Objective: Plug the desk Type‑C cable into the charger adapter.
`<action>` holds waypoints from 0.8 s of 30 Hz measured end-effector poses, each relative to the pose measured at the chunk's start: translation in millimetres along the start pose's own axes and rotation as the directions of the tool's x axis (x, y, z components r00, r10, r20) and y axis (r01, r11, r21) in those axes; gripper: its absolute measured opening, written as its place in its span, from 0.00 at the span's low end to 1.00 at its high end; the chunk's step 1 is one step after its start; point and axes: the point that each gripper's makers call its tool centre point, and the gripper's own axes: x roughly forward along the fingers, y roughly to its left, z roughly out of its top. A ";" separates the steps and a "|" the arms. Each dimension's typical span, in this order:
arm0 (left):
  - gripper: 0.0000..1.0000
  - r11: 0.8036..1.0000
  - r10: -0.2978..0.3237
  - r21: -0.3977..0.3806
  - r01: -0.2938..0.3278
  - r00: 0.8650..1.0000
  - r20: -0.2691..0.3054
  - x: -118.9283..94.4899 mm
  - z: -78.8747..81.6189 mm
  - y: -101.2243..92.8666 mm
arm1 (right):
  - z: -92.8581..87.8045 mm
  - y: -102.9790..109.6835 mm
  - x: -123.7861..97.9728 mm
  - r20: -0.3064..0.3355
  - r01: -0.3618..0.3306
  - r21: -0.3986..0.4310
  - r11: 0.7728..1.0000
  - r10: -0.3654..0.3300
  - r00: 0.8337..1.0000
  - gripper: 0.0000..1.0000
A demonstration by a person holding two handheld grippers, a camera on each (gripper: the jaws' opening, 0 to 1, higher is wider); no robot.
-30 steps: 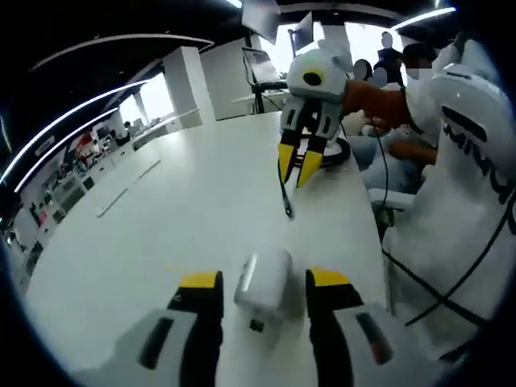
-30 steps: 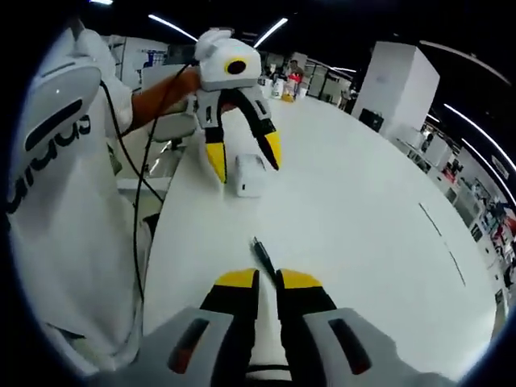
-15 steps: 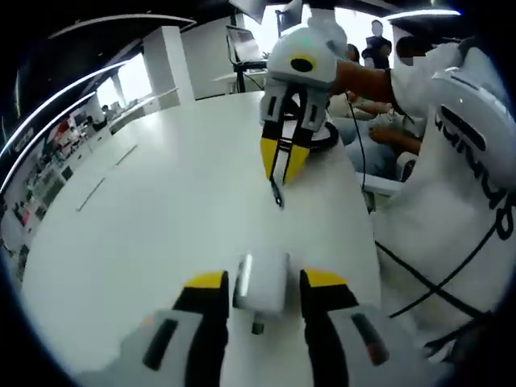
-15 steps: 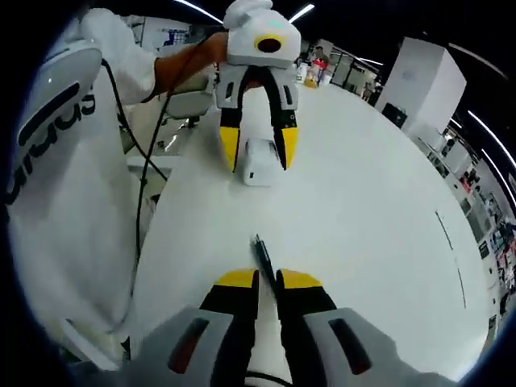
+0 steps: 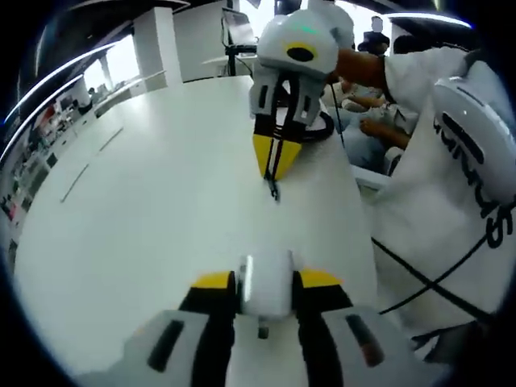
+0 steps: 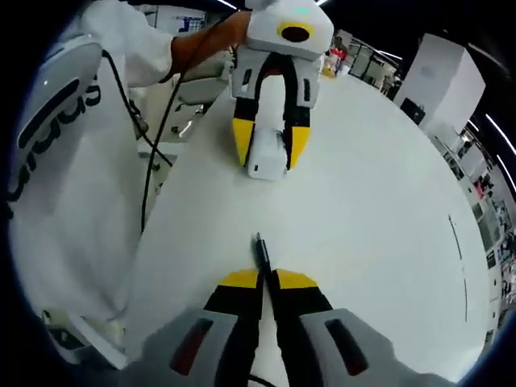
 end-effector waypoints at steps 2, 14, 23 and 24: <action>0.26 1.000 -0.009 -0.005 0.009 1.000 -0.001 0.2 -0.4 -1.3 | -0.2 0.3 0.3 0.001 -0.004 0.011 1.000 0.004 1.000 0.04; 0.26 0.999 -0.021 -0.024 0.021 1.000 0.003 0.2 -0.8 -2.8 | 7.0 5.3 2.1 0.031 -0.004 0.092 0.996 0.001 1.000 0.03; 0.26 0.999 -0.023 -0.022 0.023 1.000 -0.009 0.6 -0.8 -2.8 | 17.8 6.3 5.8 0.053 0.014 0.149 0.989 -0.022 0.998 0.03; 0.26 0.999 -0.024 -0.022 0.023 1.000 -0.010 0.6 -0.9 -2.8 | 19.5 6.7 6.7 0.057 0.012 0.150 0.989 -0.020 0.998 0.03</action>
